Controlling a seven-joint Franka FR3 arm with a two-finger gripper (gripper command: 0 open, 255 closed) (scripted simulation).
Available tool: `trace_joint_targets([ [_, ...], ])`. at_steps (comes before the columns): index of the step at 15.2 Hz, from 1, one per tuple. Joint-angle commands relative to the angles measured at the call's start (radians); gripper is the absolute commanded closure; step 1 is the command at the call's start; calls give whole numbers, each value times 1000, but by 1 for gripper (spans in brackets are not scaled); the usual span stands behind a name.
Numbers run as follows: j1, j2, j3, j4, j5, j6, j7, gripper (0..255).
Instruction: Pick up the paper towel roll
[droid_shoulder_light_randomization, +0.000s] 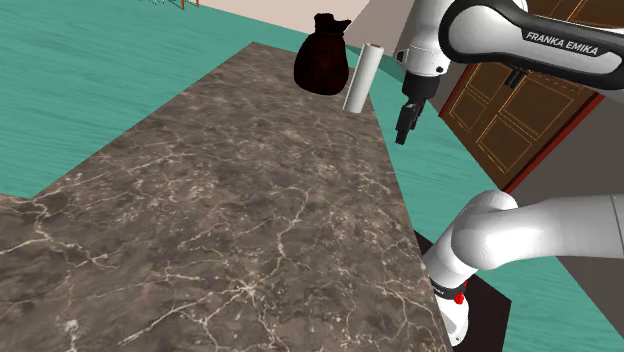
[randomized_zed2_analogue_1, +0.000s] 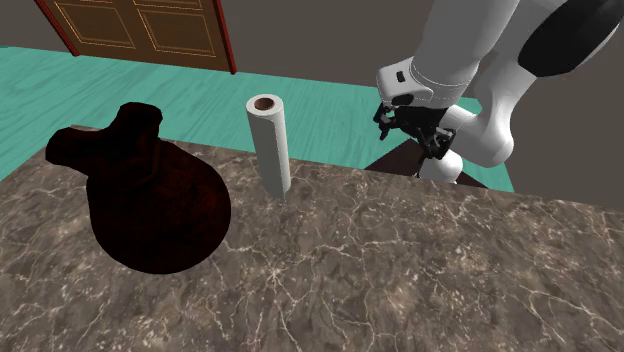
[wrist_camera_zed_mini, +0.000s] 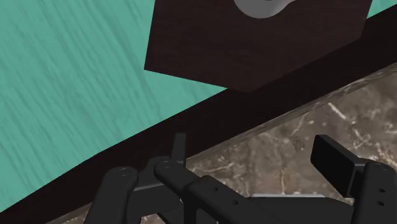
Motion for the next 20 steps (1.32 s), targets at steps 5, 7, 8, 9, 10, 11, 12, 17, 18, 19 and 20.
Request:
trace_joint_targets([
  [5,-12,127,-55,150,-15,-4,-69,0],
  [7,-15,192,-81,231,-16,-12,-104,0],
  [8,-17,225,-94,274,-16,-17,-122,0],
  [9,-18,258,-107,317,-14,-23,-140,0],
  [10,-19,292,-119,362,-12,-30,-158,0],
  [11,-20,326,-132,408,-9,-38,-176,0],
  [12,-21,361,-144,456,-5,-48,-195,0],
  [17,-29,550,-205,724,32,-114,-291,0],
  [18,-32,591,-217,785,43,-132,-312,0],
  [19,-36,635,-230,850,55,-152,-332,0],
  [20,-42,681,-242,919,69,-175,-353,0],
])
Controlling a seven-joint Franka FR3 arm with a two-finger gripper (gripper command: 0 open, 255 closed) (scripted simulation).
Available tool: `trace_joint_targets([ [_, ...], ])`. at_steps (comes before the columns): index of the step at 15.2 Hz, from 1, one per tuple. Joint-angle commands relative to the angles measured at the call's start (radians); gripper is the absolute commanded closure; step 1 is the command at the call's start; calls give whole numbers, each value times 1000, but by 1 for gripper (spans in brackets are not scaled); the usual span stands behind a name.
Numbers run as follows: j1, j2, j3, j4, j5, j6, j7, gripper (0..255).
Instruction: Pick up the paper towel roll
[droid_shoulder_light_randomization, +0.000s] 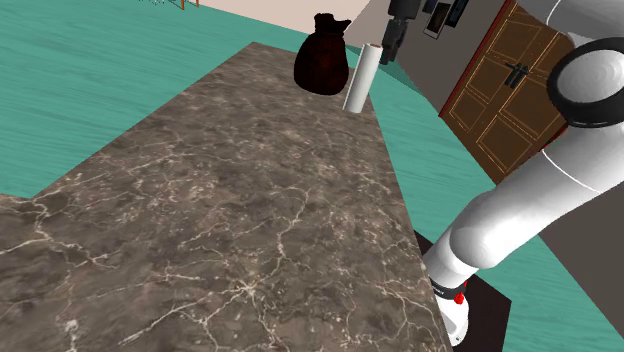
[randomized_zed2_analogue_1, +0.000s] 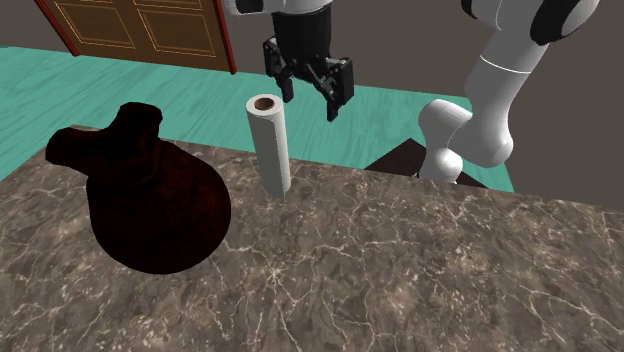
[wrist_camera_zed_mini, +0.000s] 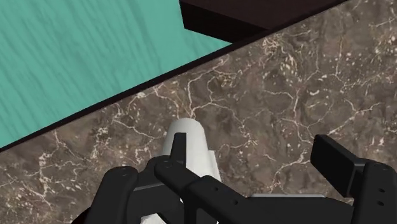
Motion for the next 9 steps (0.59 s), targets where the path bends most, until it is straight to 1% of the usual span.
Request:
trace_joint_targets([
  [1,-12,99,-27,146,29,-45,-46,0],
  [3,-33,208,-51,316,68,-108,-89,0],
  [4,-48,272,-63,417,93,-148,-109,0],
  [5,-55,293,-64,451,101,-161,-116,0],
  [9,-46,239,-58,317,86,-80,-109,0],
])
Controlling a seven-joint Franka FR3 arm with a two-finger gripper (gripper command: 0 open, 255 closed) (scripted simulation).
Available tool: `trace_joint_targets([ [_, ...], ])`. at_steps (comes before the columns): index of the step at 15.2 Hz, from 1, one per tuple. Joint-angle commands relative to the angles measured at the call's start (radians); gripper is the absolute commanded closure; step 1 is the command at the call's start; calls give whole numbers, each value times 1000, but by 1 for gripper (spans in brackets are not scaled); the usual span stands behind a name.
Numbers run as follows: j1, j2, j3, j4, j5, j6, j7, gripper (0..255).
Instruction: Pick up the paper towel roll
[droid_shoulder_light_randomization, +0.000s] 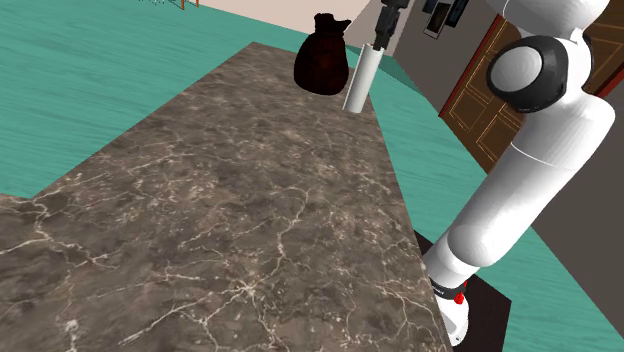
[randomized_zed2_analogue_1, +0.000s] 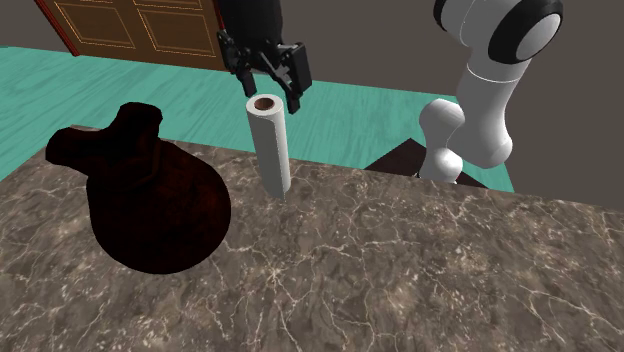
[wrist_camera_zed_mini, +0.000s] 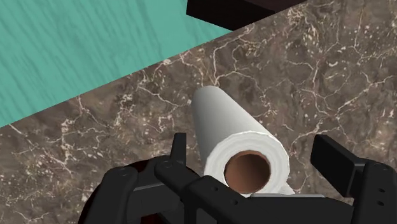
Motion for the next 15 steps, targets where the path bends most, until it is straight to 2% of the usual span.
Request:
trace_joint_targets([
  [1,3,-19,2,-53,-5,35,1,0],
  [3,7,-45,4,-125,-11,81,5,0],
  [5,7,-46,4,-125,-11,81,5,0],
  [6,7,-45,5,-122,-11,79,6,255],
  [15,7,-45,4,-125,-11,81,5,255],
])
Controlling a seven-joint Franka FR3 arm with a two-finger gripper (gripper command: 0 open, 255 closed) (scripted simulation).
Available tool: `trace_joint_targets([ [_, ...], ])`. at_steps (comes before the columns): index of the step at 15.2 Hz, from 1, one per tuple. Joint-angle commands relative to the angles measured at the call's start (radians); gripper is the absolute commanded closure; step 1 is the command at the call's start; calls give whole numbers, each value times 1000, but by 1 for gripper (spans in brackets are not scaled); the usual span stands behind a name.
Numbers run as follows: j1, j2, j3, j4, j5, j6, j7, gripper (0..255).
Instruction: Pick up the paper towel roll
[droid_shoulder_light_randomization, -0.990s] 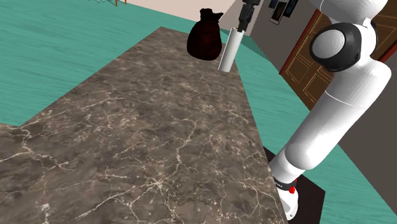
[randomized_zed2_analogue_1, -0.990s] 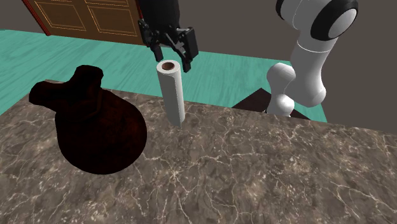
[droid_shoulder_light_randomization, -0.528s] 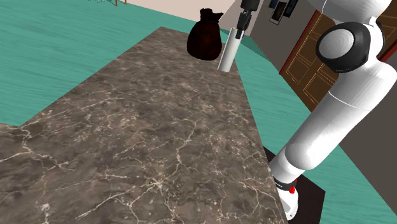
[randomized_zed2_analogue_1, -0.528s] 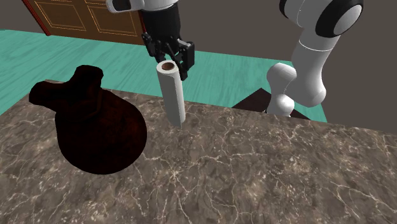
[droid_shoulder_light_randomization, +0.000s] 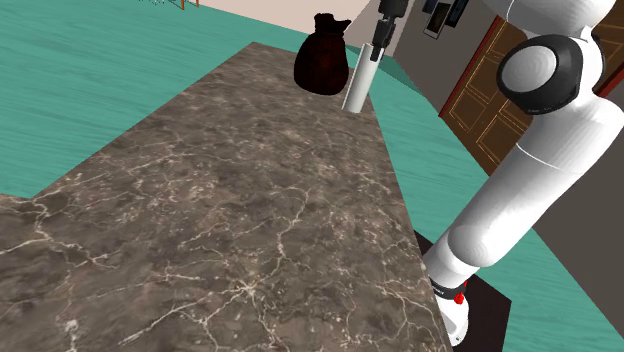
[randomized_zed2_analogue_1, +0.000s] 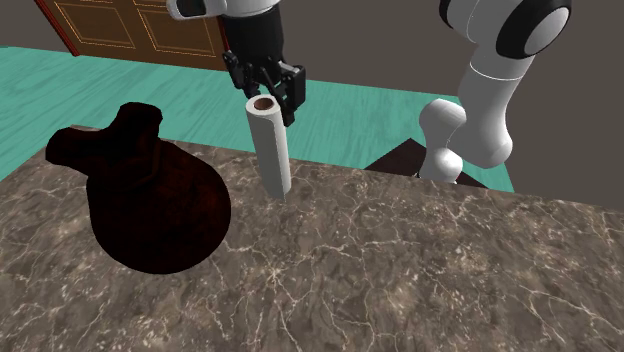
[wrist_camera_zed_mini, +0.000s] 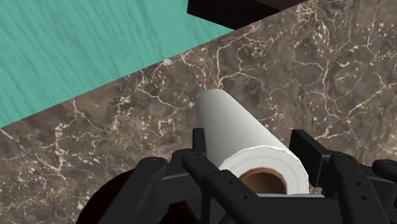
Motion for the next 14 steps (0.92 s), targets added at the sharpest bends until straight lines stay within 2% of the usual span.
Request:
trace_joint_targets([
  [1,-1,10,-1,24,3,-18,-2,255],
  [9,-21,116,-12,288,32,-178,-15,255],
  [12,-39,181,-17,431,52,-258,-22,255],
  [14,-60,246,-20,565,74,-329,-26,255],
])
